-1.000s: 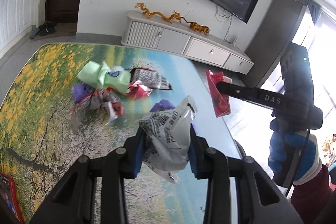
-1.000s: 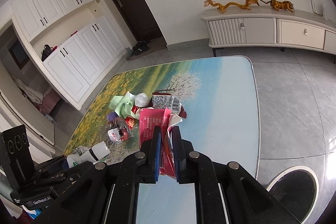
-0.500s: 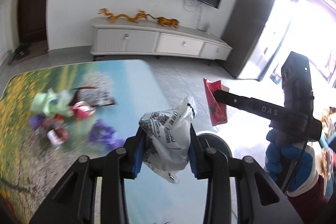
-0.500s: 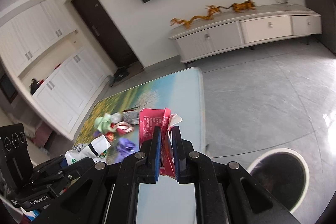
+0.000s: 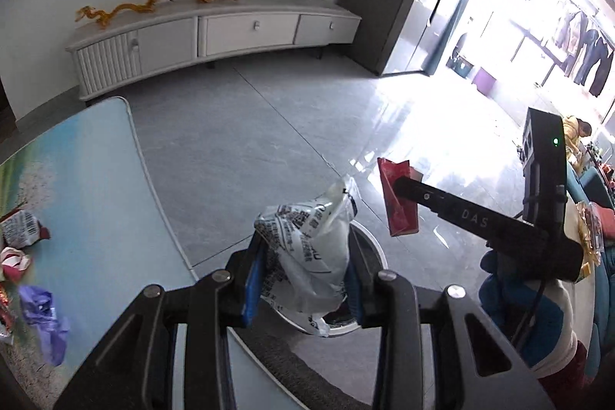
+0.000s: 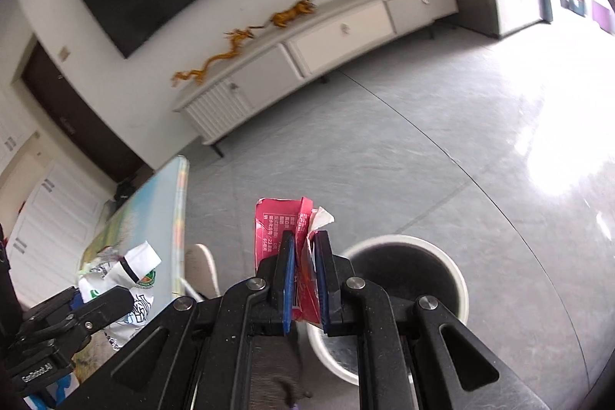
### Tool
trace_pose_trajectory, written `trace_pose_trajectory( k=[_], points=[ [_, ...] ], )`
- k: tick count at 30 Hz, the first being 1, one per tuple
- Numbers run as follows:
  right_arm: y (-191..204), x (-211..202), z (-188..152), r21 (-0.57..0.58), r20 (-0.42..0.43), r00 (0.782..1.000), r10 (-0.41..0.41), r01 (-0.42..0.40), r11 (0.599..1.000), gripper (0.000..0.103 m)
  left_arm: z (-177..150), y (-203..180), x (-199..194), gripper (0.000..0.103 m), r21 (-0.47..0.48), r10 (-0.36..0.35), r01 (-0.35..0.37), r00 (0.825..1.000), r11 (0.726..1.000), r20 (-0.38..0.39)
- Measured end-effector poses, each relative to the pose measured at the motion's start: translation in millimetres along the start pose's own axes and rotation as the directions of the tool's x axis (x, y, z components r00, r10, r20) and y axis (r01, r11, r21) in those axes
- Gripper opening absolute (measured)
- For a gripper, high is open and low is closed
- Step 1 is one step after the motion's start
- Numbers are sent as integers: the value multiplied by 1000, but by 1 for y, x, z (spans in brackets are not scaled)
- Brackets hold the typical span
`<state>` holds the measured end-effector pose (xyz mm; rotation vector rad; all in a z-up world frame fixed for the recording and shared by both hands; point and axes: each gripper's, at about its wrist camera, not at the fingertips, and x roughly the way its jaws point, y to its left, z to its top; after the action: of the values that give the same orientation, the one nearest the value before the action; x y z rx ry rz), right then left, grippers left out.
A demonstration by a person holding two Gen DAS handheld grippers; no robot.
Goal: Collect trash
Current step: 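Carry both items over the white bin and open both tools to drop them, then move both open tools back over the remaining trash on the table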
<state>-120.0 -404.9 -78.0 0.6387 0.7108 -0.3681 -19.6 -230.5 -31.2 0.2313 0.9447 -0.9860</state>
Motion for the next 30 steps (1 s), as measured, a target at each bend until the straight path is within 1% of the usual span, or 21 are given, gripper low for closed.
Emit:
trace_pose_trajectory(
  k=[4,8,9,12,13,14,15,18,23,25,30],
  points=[
    [-28,19,-6,55,-53,997,-49,52,997,11,6,-7,45,36,-11,-38,37,997,999,-70],
    [-51,35,-16,101,-102,992,-80,90,991,13,9,-17,78,38,0,-54,55,991,999,-124],
    [-56,40,-18,109,-118,989,-89,101,989,18,10,-19,85,40,1,-58,58,989,998,-135],
    [-68,47,-26,136,-147,983,-111,132,982,26,13,-20,103,46,-13,-87,86,983,996,-164],
    [-71,48,-27,142,-153,981,-118,140,980,29,14,-22,109,48,-20,-96,94,980,995,-173],
    [-75,48,-29,148,-156,979,-131,154,977,35,15,-23,112,51,-23,-101,98,979,995,-178],
    [-77,49,-29,153,-157,978,-141,165,974,37,15,-23,116,52,-27,-107,104,977,994,-183],
    [-81,47,-28,161,-158,975,-154,179,971,38,16,-21,121,52,-42,-120,114,974,993,-192],
    [-83,44,-25,165,-150,975,-167,191,968,41,15,-26,108,52,-28,-114,110,979,993,-172],
    [-81,39,-24,159,-141,976,-164,186,970,41,17,-27,99,52,-26,-110,107,982,994,-151],
    [-68,25,-14,141,-99,984,-147,160,977,42,24,-20,71,52,-22,-86,85,994,996,-60]
  ],
)
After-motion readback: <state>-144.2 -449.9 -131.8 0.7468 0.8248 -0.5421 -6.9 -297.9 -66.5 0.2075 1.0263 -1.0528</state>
